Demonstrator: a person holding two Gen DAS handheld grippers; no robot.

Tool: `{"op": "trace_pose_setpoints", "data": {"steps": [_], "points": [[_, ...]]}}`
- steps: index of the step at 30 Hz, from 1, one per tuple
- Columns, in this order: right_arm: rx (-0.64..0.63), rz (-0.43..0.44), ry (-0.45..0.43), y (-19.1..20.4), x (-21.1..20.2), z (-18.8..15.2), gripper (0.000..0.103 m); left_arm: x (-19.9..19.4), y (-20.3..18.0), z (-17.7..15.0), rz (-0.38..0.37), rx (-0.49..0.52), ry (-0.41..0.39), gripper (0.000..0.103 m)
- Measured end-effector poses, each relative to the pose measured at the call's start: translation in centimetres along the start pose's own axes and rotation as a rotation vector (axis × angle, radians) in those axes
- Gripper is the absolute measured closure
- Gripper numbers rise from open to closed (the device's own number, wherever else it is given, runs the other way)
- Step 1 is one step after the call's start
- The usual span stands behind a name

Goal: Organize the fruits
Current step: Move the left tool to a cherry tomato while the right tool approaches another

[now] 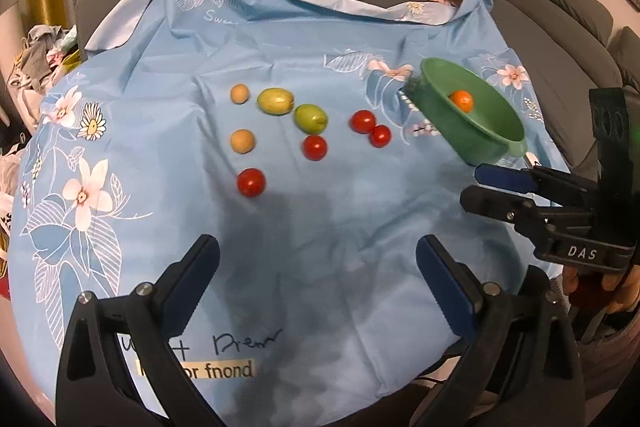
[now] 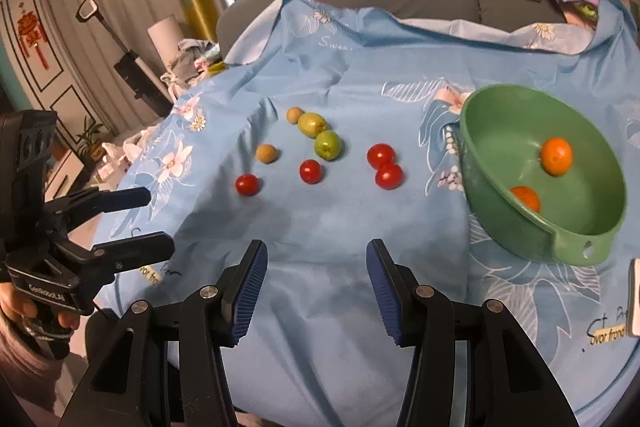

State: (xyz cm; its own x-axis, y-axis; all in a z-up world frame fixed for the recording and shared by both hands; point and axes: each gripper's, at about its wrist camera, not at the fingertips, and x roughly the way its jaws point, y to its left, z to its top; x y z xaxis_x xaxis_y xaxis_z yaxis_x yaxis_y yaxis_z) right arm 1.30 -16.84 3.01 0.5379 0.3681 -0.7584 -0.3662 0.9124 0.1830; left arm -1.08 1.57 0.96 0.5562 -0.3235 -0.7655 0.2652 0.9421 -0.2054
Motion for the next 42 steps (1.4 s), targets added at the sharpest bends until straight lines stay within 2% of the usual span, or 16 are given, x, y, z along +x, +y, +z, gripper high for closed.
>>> {"op": "trace_pose_setpoints", "data": {"steps": [11,14,16,18,21,26,28,34,35,39,42], "points": [[-0.007,0.028,0.062,-0.2,3.4,1.1,0.051,2.1,2.5,0.6,-0.012,-0.044,0.008,0.008],[-0.019,0.04,0.078,0.1,4.7,1.5,0.051,3.2,2.9,1.1,0.007,-0.02,0.02,0.014],[-0.023,0.045,0.089,0.2,5.8,2.1,0.051,3.8,3.0,1.5,0.007,-0.008,0.025,0.024],[-0.033,0.053,0.099,0.5,6.9,2.7,0.051,4.6,3.1,2.0,0.005,0.013,0.031,0.025],[-0.057,0.058,0.109,0.8,8.4,3.7,0.051,5.9,3.2,2.6,0.023,0.045,0.052,0.035],[-0.075,0.046,0.123,0.7,10.5,5.0,0.051,8.0,3.8,3.5,0.039,0.074,0.08,0.042],[-0.079,0.044,0.13,0.7,11.2,5.3,0.051,8.9,4.0,3.8,0.042,0.081,0.099,0.056],[-0.115,0.037,0.15,1.2,13.0,6.1,0.054,10.6,4.6,4.0,0.071,0.084,0.144,0.059],[-0.121,0.036,0.156,1.3,13.3,6.2,0.057,10.8,4.7,4.0,0.079,0.084,0.148,0.059],[-0.143,0.033,0.179,1.7,14.6,6.6,0.06,11.0,4.6,4.0,0.102,0.108,0.146,0.063],[-0.157,0.026,0.188,1.9,15.3,6.7,0.07,11.3,4.5,3.9,0.142,0.13,0.137,0.068]]}}
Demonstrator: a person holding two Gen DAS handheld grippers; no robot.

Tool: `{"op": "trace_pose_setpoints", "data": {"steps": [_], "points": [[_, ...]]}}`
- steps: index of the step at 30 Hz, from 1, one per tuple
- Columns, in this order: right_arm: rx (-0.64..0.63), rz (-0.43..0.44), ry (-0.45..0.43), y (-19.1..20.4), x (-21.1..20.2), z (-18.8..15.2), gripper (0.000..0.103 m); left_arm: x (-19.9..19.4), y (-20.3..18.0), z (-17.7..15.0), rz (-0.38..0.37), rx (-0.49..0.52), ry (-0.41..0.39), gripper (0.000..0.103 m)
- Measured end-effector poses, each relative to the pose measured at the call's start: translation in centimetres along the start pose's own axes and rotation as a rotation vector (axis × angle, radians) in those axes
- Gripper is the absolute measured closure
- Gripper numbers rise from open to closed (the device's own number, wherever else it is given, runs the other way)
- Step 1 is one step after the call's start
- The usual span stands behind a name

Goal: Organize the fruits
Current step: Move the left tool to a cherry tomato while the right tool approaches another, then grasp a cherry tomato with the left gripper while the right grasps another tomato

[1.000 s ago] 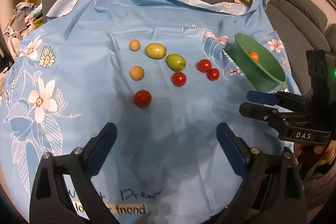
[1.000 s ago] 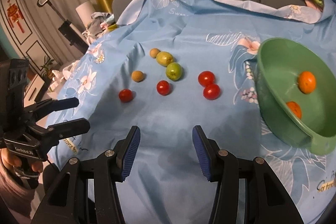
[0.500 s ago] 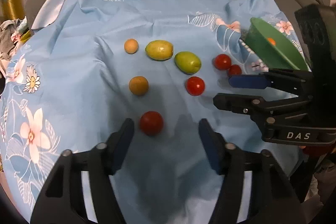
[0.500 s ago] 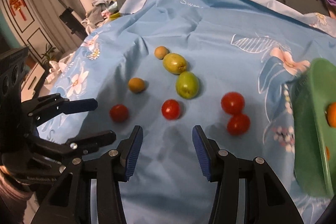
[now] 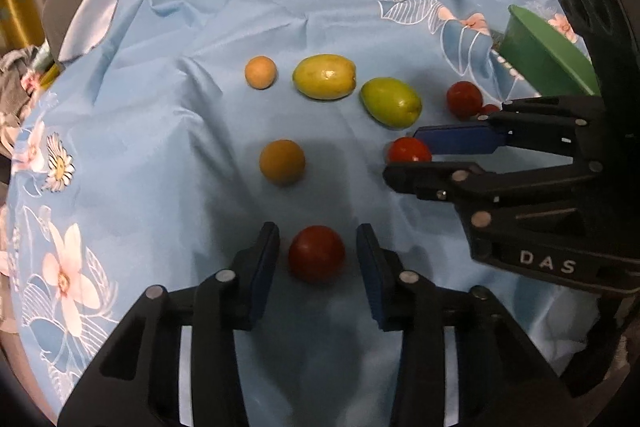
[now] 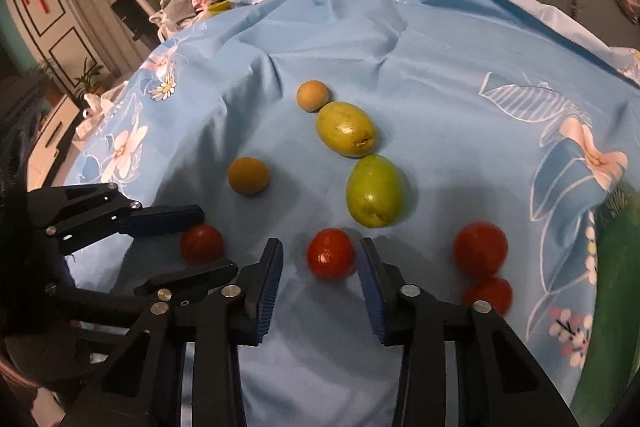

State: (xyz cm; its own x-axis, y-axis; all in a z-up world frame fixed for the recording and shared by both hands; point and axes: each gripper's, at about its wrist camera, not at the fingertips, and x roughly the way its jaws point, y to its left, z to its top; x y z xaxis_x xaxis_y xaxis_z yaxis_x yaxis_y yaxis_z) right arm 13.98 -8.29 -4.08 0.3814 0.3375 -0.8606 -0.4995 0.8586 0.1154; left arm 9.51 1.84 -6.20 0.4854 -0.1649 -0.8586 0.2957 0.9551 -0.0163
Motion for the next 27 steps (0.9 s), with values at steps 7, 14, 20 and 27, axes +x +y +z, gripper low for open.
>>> {"op": "trace_pose_setpoints", "data": {"steps": [7,14,20,27], "points": [[0.004,-0.009,0.004,-0.4,0.5,-0.2,0.076,0.0,0.2,-0.5,0.028,0.027,-0.029,0.076],[0.023,0.014,-0.042,-0.7,-1.4,-0.8,0.076,-1.0,1.1,-0.6,-0.059,-0.055,-0.039,0.077],[0.06,0.033,-0.065,-1.3,-3.3,-2.4,0.076,-3.2,0.5,-1.1,-0.14,-0.123,-0.06,0.077],[0.089,0.024,-0.117,-1.6,-6.5,-4.1,0.076,-5.6,-1.7,-1.0,-0.179,-0.112,-0.094,0.077]]}}
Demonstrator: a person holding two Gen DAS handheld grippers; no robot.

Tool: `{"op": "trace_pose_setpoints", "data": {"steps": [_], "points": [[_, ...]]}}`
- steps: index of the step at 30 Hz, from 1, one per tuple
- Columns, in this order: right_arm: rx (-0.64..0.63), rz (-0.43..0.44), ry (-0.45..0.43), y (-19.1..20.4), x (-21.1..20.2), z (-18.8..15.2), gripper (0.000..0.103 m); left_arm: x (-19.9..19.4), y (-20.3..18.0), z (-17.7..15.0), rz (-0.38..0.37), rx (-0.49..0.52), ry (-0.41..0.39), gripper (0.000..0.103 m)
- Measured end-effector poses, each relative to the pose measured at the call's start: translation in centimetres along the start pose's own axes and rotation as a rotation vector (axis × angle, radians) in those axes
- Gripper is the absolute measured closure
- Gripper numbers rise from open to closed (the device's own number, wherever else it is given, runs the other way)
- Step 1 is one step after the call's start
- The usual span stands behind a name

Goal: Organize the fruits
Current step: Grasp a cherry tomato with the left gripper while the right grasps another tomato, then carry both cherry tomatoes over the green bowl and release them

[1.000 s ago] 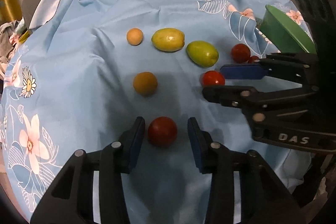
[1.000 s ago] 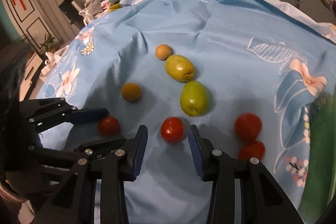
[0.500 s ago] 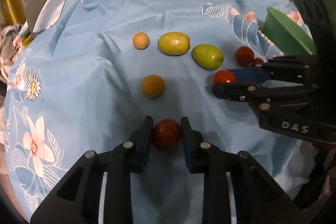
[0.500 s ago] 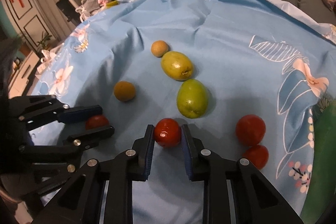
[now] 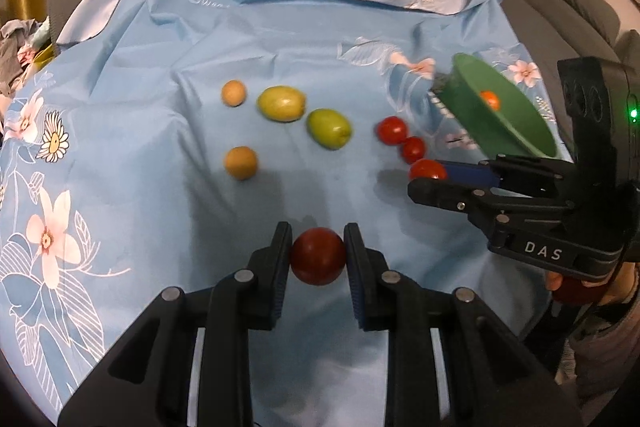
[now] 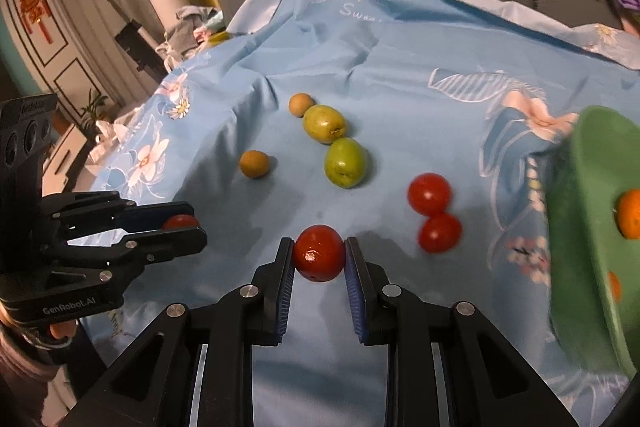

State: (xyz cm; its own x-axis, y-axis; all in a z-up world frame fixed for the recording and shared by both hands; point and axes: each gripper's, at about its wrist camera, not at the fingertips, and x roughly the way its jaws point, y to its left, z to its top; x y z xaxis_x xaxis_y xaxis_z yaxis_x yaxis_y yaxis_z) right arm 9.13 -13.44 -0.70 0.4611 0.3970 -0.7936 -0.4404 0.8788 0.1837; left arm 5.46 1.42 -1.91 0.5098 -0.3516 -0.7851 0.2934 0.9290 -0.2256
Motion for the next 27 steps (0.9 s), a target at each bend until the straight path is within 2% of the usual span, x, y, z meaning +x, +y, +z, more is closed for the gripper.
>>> {"op": "trace_pose_setpoints", "data": {"steps": [12,27], "points": [[0.045,-0.035,-0.115,-2.0,-5.6,-1.2,0.076,-1.6,-5.5,2.4,-0.04,0.104,-0.043,0.077],[0.19,-0.138,-0.24,-8.7,-11.6,-3.3,0.076,0.3,-14.2,7.5,-0.162,0.266,-0.078,0.077]]}}
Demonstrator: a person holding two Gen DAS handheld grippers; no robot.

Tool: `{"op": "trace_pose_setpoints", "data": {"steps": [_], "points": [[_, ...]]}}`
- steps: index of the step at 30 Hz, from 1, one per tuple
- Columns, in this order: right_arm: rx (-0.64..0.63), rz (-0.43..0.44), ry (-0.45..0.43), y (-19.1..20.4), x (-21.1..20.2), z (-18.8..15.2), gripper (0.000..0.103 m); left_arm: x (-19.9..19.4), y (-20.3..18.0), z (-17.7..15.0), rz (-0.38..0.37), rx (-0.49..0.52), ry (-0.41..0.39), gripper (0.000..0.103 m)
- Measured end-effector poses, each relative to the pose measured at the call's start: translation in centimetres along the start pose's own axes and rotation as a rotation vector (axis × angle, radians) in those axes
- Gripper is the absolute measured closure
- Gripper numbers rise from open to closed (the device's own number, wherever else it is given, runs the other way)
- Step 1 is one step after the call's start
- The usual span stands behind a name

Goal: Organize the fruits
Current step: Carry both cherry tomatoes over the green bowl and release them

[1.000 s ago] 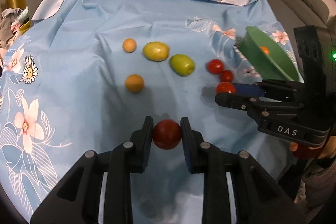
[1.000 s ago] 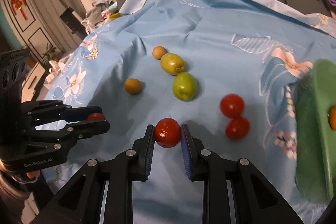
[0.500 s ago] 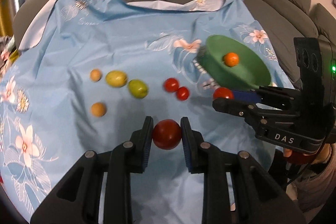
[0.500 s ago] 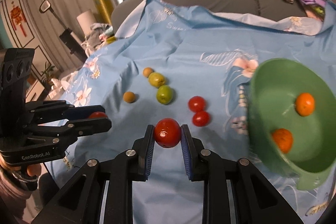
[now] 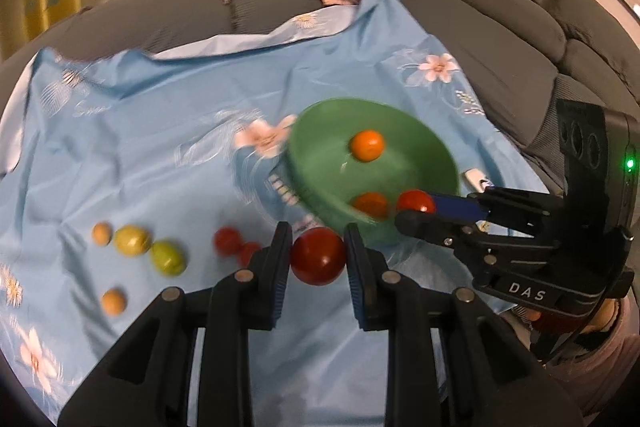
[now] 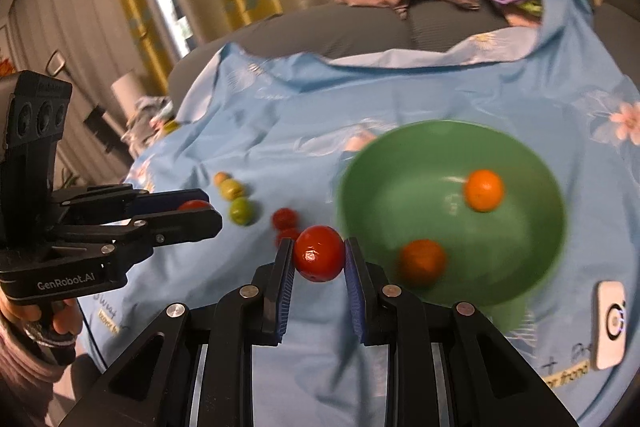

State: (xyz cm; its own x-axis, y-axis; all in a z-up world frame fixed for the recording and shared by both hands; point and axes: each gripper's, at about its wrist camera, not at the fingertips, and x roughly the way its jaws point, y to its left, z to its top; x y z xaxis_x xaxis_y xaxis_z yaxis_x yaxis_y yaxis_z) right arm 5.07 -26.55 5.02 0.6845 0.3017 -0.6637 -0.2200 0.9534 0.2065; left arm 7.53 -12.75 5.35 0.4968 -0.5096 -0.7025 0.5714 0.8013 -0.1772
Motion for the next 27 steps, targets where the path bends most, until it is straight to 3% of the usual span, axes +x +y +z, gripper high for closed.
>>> {"op": "trace_pose_setpoints", "data": {"steps": [10,18,20,22,25,27], "points": [[0.09,-0.083,-0.023,-4.7,-1.2,-0.2,0.076,5.1,-3.4,3.4,-0.088,0.066,0.03,0.077],[0.128,-0.107,0.013,-6.3,-0.3,-0.7,0.076,8.5,-3.8,3.2,-0.071,0.078,0.104,0.075],[0.138,-0.11,0.016,-6.6,-0.2,-0.7,0.076,8.5,-3.7,3.2,-0.075,0.073,0.103,0.066],[0.146,-0.111,0.015,-6.8,-0.2,-0.7,0.076,8.2,-3.6,3.3,-0.062,0.071,0.091,0.046],[0.16,-0.118,0.013,-7.0,-0.5,-0.7,0.076,7.1,-3.0,3.2,-0.047,0.051,0.074,0.032],[0.171,-0.12,0.009,-7.2,-0.9,-0.8,0.074,6.1,-2.4,2.6,-0.022,0.038,0.059,0.03]]}}
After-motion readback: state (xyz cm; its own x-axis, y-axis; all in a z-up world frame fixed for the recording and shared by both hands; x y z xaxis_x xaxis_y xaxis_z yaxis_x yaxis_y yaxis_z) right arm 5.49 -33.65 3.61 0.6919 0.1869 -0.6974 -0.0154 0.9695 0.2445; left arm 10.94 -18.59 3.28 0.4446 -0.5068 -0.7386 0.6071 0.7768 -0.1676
